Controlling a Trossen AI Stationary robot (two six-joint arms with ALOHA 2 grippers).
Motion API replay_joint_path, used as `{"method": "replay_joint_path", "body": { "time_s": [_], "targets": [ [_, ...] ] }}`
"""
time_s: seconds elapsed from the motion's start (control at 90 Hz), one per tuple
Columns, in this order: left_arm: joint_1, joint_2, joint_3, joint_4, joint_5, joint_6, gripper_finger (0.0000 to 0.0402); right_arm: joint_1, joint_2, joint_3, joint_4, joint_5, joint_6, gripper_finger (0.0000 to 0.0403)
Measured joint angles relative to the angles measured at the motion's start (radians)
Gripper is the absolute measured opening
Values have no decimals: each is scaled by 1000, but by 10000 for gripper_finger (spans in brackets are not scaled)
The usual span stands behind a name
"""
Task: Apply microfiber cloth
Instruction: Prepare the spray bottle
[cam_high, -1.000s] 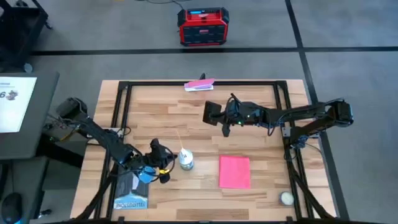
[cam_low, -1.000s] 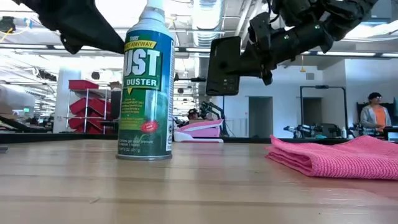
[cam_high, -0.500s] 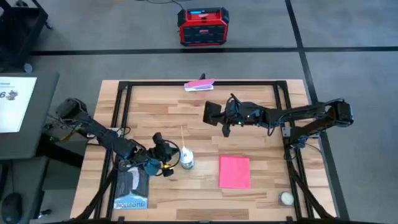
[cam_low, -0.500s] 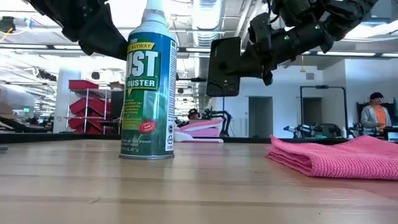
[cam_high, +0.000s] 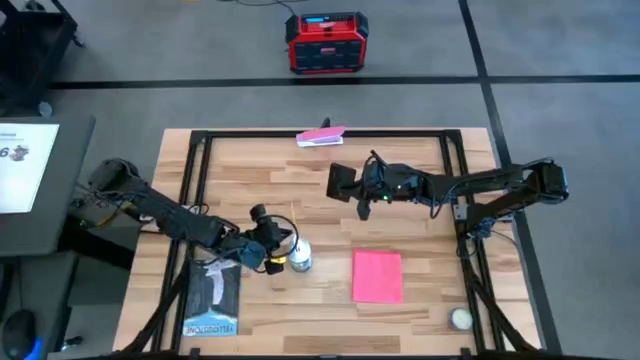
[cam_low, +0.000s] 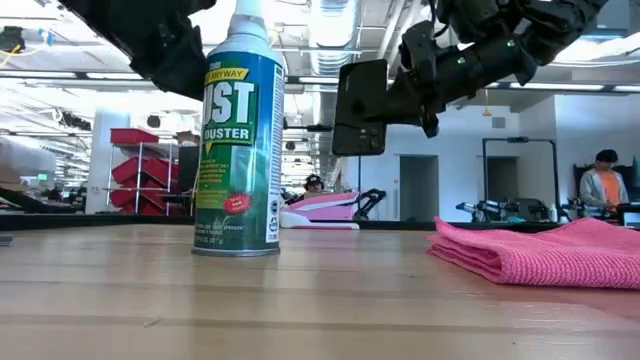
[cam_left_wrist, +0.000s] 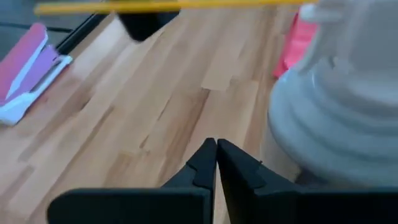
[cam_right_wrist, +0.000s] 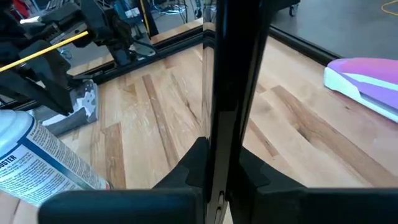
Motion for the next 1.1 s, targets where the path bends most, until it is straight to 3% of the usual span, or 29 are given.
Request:
{"method": "replay_joint_path", "body": {
  "time_s": [0.144,0.322,0.644,1.1],
  "targets": [
    [-84,-50,0,-167,-82,-240,0,0,0,0,-8,0,-5,14],
    [-159,-44,0,-104,-49,-343,0,0,0,0,-7,0,-12,14],
    [-178,-8,0,-3,-27,-335,0,0,0,-1,-3,0,-15,14],
    [-88,-8,0,10,-4,-191,0,0,0,-1,-6,0,-14,14]
  ]
}}
